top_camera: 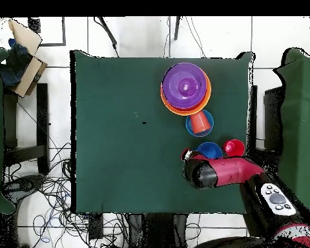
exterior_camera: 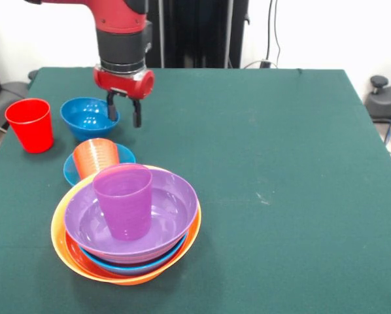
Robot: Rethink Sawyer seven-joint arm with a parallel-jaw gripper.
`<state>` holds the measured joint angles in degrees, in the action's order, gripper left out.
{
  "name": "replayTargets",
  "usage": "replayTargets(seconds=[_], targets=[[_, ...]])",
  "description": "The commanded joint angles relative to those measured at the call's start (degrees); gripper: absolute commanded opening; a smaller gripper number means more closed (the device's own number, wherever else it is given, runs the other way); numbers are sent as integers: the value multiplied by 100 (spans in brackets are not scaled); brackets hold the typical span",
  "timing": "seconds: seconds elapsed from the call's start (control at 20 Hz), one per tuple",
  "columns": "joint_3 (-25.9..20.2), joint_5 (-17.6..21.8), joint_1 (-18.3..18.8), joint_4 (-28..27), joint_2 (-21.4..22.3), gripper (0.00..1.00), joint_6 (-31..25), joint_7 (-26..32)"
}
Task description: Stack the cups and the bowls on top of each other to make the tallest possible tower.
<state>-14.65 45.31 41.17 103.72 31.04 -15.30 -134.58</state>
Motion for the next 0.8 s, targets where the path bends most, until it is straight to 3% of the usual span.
replayTargets(seconds=[0.05, 0.8], targets=[[75, 472, -400, -501, -283, 100, -523, 660], [413, 684, -439, -967, -321, 100, -733, 1014]])
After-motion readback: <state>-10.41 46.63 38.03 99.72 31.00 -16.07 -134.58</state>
